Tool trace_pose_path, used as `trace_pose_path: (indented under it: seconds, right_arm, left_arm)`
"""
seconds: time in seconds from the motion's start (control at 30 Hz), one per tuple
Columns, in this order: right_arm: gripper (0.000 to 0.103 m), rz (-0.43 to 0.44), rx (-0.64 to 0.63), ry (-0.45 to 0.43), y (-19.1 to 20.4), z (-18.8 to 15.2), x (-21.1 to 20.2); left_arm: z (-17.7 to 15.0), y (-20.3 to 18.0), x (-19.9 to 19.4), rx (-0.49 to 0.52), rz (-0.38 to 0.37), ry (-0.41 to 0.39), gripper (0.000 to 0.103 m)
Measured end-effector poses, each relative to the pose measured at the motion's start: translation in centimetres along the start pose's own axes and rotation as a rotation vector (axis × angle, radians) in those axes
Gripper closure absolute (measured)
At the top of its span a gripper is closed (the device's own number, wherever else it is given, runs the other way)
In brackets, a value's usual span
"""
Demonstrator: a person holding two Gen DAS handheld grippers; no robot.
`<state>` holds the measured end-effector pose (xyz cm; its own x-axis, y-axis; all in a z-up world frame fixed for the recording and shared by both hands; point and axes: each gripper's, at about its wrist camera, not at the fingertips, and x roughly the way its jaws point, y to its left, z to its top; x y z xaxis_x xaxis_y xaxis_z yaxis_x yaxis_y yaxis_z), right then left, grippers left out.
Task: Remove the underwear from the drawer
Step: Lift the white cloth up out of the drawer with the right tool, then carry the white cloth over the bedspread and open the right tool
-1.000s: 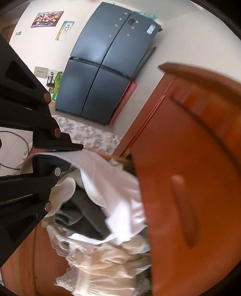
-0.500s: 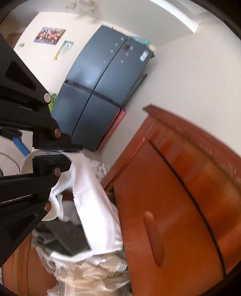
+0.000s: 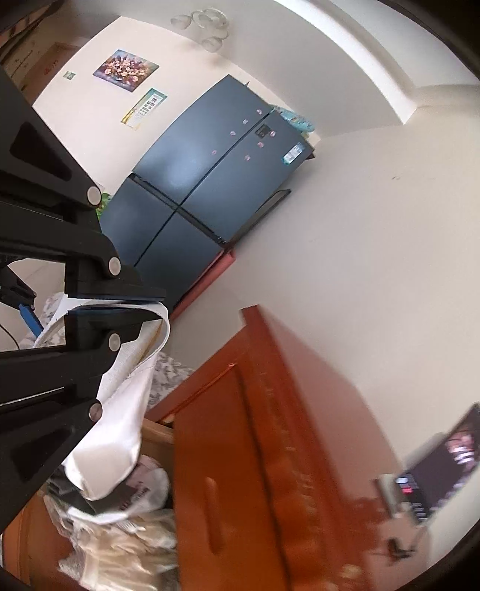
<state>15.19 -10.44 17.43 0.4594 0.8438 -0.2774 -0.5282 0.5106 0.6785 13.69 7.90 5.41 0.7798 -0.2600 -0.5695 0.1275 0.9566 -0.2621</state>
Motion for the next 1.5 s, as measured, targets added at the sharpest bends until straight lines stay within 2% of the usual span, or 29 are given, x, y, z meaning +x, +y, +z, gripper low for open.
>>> trace_pose_path:
  seconds: [0.2, 0.4, 0.7, 0.93, 1.1, 1.23, 1.4, 1.5]
  right_arm:
    - [0.100, -0.001, -0.049, -0.100, 2.0, 2.1, -6.3]
    - [0.100, -0.074, -0.096, -0.198, 3.1, 3.4, -14.3]
    - [0.100, -0.282, -0.094, -0.325, 0.2, 2.8, -27.0]
    - [0.100, -0.518, -0.048, -0.367, -4.5, 0.8, -34.1]
    - [0.100, -0.651, 0.049, -0.333, -10.6, -1.5, -35.6]
    - [0.100, -0.715, 0.153, -0.284, -16.4, -3.7, -35.2]
    - [0.100, -0.730, 0.319, -0.202, -24.4, -7.4, -32.4]
    - [0.100, -0.736, 0.371, -0.140, -27.7, -9.0, -29.8]
  left_arm:
    - [0.3, -1.5, -0.4, 0.031, 0.005, -0.004, 0.000]
    - [0.7, -3.8, -0.2, 0.062, -0.006, 0.002, 0.000]
    - [0.6, -7.6, 0.5, 0.125, -0.007, 0.019, 0.000]
    - [0.0, -10.0, 1.4, 0.164, -0.008, 0.039, 0.000]
    - [-0.5, -10.9, 2.2, 0.189, -0.005, 0.055, 0.000]
    - [-0.6, -11.1, 2.6, 0.195, 0.007, 0.058, 0.000]
    - [-0.6, -10.6, 3.1, 0.179, 0.026, 0.062, 0.000]
    - [-0.7, -10.3, 3.4, 0.173, 0.037, 0.063, 0.000]
